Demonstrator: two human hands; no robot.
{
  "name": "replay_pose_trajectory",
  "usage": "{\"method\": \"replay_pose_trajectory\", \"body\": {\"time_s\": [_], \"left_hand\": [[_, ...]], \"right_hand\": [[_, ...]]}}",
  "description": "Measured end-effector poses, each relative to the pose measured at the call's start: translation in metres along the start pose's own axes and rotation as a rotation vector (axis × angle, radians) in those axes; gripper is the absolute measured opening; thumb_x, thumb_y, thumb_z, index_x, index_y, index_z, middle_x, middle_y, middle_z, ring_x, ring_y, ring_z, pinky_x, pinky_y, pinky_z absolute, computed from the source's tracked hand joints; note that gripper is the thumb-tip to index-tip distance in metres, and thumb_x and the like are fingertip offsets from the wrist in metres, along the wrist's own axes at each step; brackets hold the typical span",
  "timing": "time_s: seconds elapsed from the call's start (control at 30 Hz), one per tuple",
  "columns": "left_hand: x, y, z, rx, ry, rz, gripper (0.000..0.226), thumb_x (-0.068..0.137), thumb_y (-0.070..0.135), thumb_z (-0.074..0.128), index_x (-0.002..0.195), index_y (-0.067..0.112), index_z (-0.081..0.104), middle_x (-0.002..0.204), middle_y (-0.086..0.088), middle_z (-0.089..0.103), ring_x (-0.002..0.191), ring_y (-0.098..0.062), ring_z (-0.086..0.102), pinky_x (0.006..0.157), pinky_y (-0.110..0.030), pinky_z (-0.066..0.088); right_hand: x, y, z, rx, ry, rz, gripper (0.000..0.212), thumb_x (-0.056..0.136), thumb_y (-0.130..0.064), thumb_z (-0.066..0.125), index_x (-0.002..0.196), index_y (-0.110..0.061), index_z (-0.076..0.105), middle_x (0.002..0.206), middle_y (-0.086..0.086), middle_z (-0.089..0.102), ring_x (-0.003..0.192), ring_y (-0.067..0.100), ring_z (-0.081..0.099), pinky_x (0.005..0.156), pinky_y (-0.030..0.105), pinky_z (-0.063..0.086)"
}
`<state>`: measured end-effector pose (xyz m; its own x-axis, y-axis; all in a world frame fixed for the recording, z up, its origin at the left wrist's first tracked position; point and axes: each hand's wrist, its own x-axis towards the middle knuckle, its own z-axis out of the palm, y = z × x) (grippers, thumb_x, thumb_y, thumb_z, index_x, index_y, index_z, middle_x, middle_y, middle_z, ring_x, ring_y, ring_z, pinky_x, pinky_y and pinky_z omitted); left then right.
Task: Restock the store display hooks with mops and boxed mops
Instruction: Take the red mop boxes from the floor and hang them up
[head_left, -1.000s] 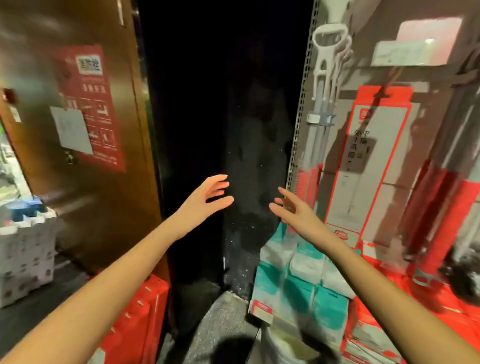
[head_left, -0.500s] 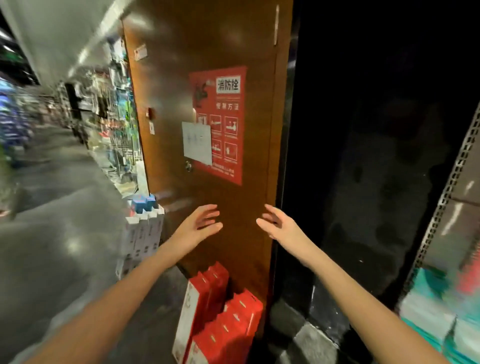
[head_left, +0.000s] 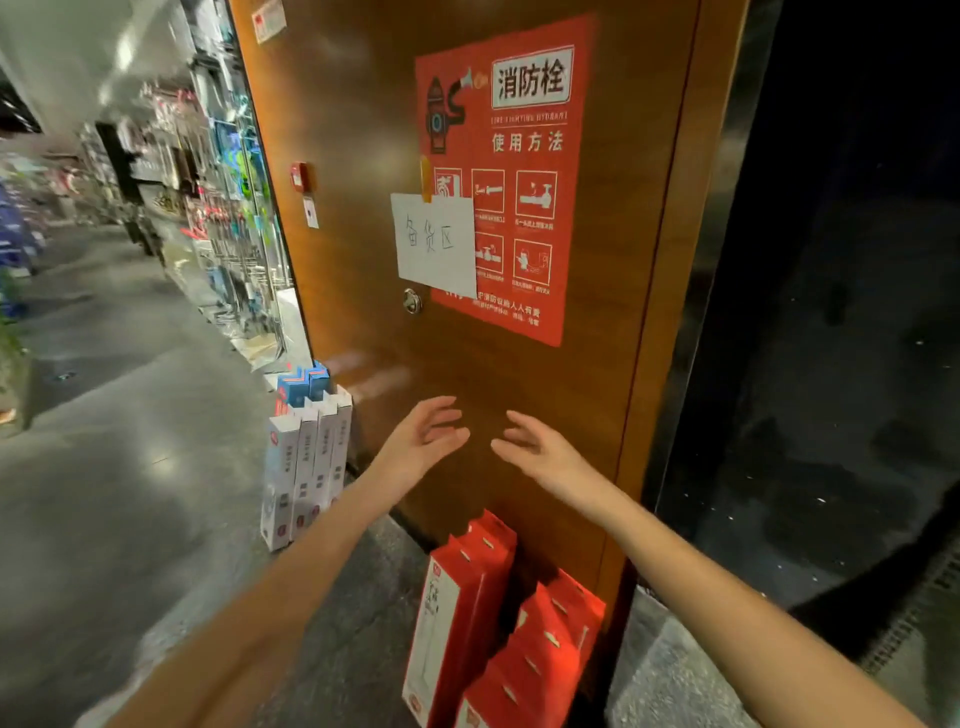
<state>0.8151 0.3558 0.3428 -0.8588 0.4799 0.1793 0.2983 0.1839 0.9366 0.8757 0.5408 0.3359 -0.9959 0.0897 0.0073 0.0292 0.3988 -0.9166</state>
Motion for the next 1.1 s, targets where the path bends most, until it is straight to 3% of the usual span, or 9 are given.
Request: {"method": "replay_pose_trajectory", "body": {"time_s": [0.13,0.23,0.37,0.53,0.7,0.8,0.9,1.0,1.1], "left_hand": [[0.06,-0.037,-0.017,0.01,-0.072,-0.061,0.049,0.09,0.022,0.062,0.135,0.019,0.043,0.13,0.001,0.054,0.108,-0.005,0.056,0.087,-0.017,0.046],[0.097,-0.063,-0.035,0.04,-0.11,-0.123,0.048,0.089,0.023,0.063,0.134,0.021,0.043,0.128,0.003,0.055,0.111,-0.009,0.056,0.093,-0.024,0.045],[0.135,-0.102,-0.061,-0.007,-0.167,-0.154,0.047,0.089,0.011,0.061,0.132,0.013,0.044,0.125,-0.007,0.055,0.111,-0.019,0.057,0.094,-0.029,0.047],[0.178,-0.168,-0.08,-0.012,-0.283,-0.221,0.039,0.087,0.012,0.064,0.122,0.021,0.048,0.117,-0.001,0.058,0.106,-0.014,0.057,0.083,-0.017,0.046],[0.216,-0.254,-0.088,0.028,-0.488,-0.32,0.048,0.088,0.013,0.064,0.132,0.013,0.045,0.124,-0.004,0.055,0.11,-0.016,0.056,0.08,-0.015,0.045],[0.235,-0.305,-0.095,0.076,-0.604,-0.388,0.052,0.086,0.011,0.066,0.133,0.015,0.043,0.13,-0.006,0.052,0.11,-0.019,0.056,0.081,-0.019,0.046],[0.243,-0.357,-0.098,0.069,-0.615,-0.481,0.054,0.083,-0.002,0.065,0.132,0.005,0.043,0.134,-0.023,0.049,0.108,-0.027,0.054,0.082,-0.024,0.047],[0.24,-0.403,-0.094,0.107,-0.735,-0.544,0.06,0.086,0.009,0.066,0.138,0.008,0.038,0.133,-0.011,0.048,0.116,-0.024,0.05,0.087,-0.027,0.043],[0.235,-0.455,-0.084,0.159,-0.815,-0.581,0.064,0.086,0.017,0.068,0.141,0.014,0.036,0.133,-0.004,0.049,0.114,-0.015,0.047,0.087,-0.028,0.041]], "right_hand": [[0.062,0.015,0.012,0.007,0.035,0.062,0.07,0.089,-0.044,0.06,0.148,-0.024,0.029,0.145,0.004,0.043,0.128,0.015,0.047,0.104,0.029,0.041],[0.098,0.025,0.022,0.02,0.067,0.127,0.071,0.088,-0.046,0.062,0.147,-0.025,0.03,0.145,0.005,0.044,0.127,0.017,0.048,0.106,0.036,0.042],[0.136,0.04,0.041,0.04,0.116,0.194,0.069,0.089,-0.042,0.062,0.147,-0.021,0.031,0.143,0.008,0.044,0.124,0.016,0.05,0.101,0.028,0.042],[0.174,0.082,0.082,0.083,0.179,0.333,0.069,0.088,-0.037,0.064,0.147,-0.02,0.032,0.142,0.008,0.045,0.12,0.015,0.051,0.091,0.023,0.042],[0.194,0.138,0.134,0.22,0.345,0.552,0.068,0.087,-0.019,0.067,0.145,-0.011,0.033,0.139,0.015,0.045,0.115,0.021,0.055,0.09,0.026,0.043],[0.2,0.169,0.167,0.24,0.428,0.667,0.059,0.087,-0.011,0.067,0.139,-0.005,0.039,0.118,0.006,0.057,0.112,0.02,0.053,0.084,0.018,0.045],[0.206,0.204,0.195,0.254,0.481,0.787,0.067,0.085,-0.012,0.07,0.142,-0.004,0.035,0.136,0.016,0.049,0.124,0.028,0.049,0.099,0.034,0.043],[0.206,0.234,0.22,0.257,0.471,0.888,0.073,0.084,-0.015,0.071,0.145,-0.005,0.031,0.141,0.019,0.044,0.128,0.029,0.046,0.103,0.036,0.038],[0.206,0.277,0.242,0.261,0.492,0.979,0.064,0.083,0.0,0.068,0.139,0.005,0.036,0.13,0.016,0.05,0.117,0.018,0.053,0.091,0.022,0.039]]}}
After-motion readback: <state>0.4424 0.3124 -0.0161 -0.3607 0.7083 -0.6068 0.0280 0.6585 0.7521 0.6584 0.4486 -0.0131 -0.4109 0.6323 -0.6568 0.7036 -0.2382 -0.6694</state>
